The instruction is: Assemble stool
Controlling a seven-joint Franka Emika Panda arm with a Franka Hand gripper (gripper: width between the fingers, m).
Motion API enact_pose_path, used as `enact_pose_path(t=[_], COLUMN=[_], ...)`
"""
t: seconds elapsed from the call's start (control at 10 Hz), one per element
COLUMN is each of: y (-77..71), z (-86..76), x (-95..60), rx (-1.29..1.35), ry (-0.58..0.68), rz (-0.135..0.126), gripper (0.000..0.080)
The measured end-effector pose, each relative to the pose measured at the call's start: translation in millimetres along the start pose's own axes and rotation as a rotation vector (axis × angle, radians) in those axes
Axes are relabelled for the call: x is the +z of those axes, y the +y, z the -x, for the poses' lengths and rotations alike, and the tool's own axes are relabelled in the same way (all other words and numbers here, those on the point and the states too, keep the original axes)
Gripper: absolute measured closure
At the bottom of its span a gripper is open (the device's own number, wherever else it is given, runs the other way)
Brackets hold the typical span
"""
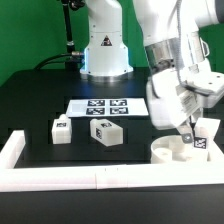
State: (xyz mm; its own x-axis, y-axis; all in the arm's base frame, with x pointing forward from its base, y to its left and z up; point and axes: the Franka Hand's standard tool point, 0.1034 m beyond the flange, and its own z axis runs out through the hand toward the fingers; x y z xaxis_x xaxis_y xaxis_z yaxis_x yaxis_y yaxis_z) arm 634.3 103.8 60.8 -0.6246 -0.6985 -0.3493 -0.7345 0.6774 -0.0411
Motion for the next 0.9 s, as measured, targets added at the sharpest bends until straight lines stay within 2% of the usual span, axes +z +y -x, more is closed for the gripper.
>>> enact_pose_path(t=[0.1,0.2,0.3,0.5,0.8,0.9], y=[-0.5,0.6,1.8,2.2,2.9,2.8], z=[0.6,-0.3,-0.1,-1.5,-2.3,-2.4], x=[-0.2,0.5,0.7,0.4,0.5,0.6], rx=[0.121,0.19,0.25,0.288,0.271,0.255], ry=[-0.015,-0.035,-0.052,-0.058,-0.054,-0.053], rz=[-0.034,-0.082,-0.109,-0.13,-0.14,-0.141], gripper=[0.0459,0.0459,0.0459,0.0459,0.0459,0.0371])
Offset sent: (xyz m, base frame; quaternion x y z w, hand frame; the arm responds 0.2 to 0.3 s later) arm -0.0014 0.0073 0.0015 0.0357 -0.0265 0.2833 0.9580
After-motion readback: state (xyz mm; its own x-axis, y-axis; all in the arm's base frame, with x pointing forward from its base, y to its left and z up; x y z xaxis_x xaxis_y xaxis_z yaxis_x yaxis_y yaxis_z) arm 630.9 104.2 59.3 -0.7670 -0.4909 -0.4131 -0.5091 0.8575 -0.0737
